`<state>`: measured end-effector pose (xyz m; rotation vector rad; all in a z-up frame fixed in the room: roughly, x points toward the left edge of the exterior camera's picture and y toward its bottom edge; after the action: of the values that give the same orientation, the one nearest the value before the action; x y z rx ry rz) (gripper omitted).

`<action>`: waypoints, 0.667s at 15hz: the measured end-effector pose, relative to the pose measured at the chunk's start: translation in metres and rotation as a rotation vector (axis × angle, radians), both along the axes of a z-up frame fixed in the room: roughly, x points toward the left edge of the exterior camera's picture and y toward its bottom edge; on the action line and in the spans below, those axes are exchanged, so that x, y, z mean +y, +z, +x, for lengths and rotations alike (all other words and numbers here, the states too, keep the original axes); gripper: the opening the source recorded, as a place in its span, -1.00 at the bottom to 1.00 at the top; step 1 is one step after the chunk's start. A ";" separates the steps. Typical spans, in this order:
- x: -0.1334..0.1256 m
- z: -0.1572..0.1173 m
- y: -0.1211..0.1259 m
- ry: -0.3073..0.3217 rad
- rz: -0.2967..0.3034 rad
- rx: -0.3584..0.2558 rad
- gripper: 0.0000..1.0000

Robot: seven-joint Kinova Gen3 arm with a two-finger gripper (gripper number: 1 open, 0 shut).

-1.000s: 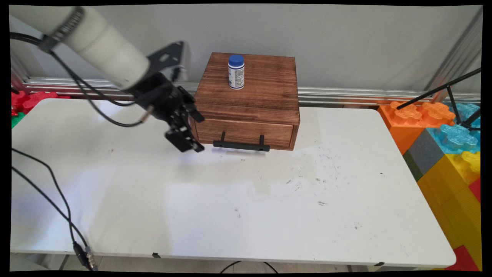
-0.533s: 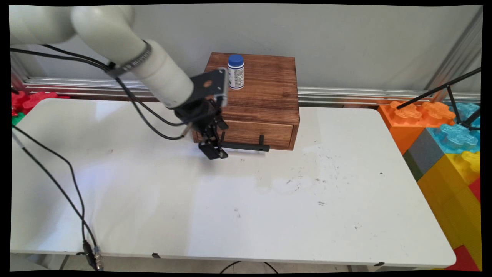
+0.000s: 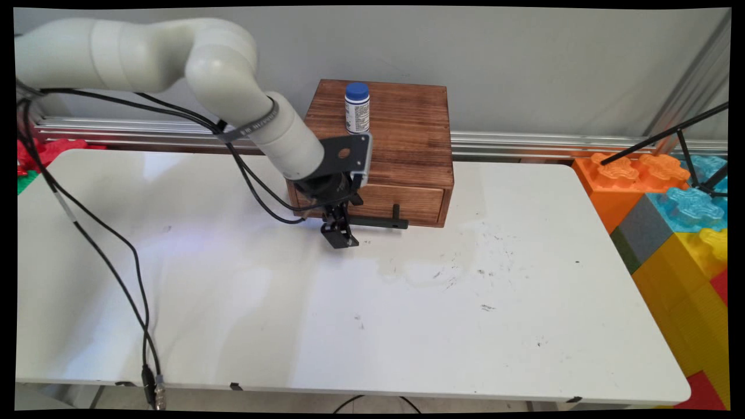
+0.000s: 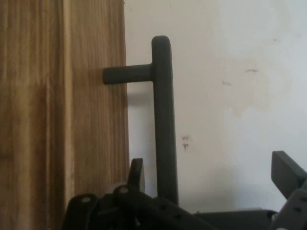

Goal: Open the drawer

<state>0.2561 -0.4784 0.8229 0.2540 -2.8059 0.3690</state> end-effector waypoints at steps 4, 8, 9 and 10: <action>-0.009 -0.007 -0.021 -0.033 0.011 -0.010 1.00; -0.013 -0.012 -0.036 -0.054 0.020 -0.013 1.00; -0.014 -0.012 -0.039 -0.057 0.022 -0.014 1.00; -0.014 -0.013 -0.042 -0.060 0.024 -0.014 1.00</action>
<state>0.2428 -0.4926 0.7810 0.1726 -2.8259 0.3251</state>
